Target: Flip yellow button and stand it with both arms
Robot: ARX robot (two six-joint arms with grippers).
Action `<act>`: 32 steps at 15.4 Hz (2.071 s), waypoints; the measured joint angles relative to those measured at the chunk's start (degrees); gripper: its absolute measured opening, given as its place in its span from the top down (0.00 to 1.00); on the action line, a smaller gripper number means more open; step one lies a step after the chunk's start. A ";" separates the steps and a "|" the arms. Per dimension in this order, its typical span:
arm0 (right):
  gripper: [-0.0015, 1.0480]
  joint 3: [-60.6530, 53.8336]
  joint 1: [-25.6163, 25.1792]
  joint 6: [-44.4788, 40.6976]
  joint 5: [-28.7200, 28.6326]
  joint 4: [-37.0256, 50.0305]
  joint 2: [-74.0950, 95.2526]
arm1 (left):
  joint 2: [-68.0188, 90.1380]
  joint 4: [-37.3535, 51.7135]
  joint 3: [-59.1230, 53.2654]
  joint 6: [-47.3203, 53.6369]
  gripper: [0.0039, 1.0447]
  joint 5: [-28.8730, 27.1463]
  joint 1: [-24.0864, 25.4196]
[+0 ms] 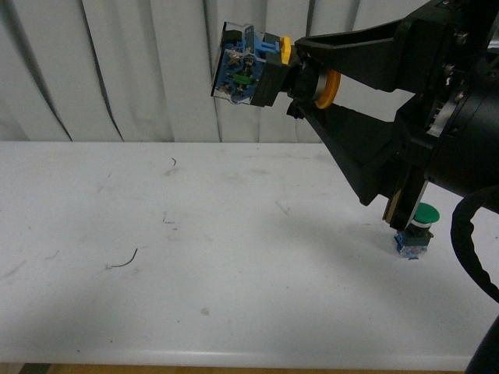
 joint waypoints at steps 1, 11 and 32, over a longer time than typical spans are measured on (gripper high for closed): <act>0.65 0.00 -0.04 0.00 -0.02 0.00 -0.04 | -0.85 0.20 -1.05 0.22 0.69 1.53 1.36; 0.65 0.07 -0.70 -0.22 -0.20 0.02 -0.39 | -6.23 1.53 -8.04 0.46 0.99 10.34 10.05; 0.65 17.40 -15.98 -76.70 27.34 -22.80 -1.16 | -8.59 1.90 -10.69 0.48 0.06 10.34 10.05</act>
